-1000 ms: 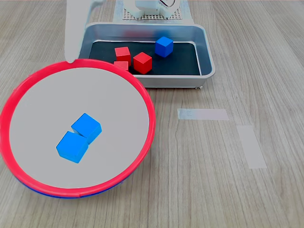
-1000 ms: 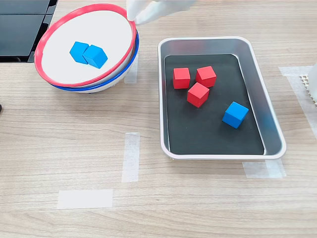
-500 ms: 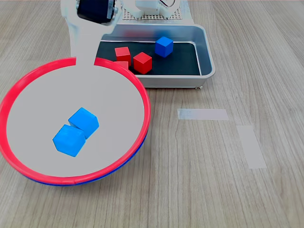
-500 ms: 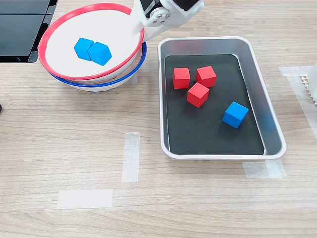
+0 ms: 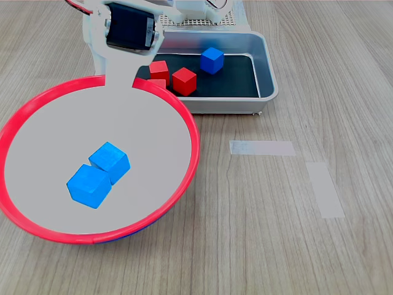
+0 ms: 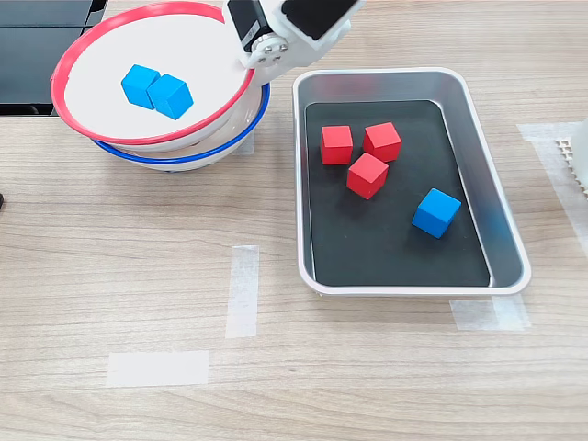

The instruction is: Resolve any anomalies and move all blocks to matching dishes

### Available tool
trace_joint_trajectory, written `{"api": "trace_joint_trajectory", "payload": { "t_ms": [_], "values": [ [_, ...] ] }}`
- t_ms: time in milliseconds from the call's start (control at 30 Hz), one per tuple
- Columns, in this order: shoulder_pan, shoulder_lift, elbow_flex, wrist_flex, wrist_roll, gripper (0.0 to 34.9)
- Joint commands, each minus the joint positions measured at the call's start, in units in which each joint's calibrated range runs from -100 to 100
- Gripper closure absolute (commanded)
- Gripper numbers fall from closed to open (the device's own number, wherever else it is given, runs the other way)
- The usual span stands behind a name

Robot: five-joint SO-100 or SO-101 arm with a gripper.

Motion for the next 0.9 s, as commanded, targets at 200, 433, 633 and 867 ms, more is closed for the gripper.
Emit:
{"api": "trace_joint_trajectory", "payload": {
  "t_ms": [200, 433, 633, 867],
  "values": [
    [1.5, -8.7, 0.2, -3.2, -1.9, 34.9],
    [2.6, -15.1, 6.5, -8.2, -1.8, 34.9],
    [3.7, -18.7, 10.5, -11.1, -2.6, 34.9],
    [4.5, -20.2, 11.1, -12.5, -5.3, 34.9]
  ]
}}
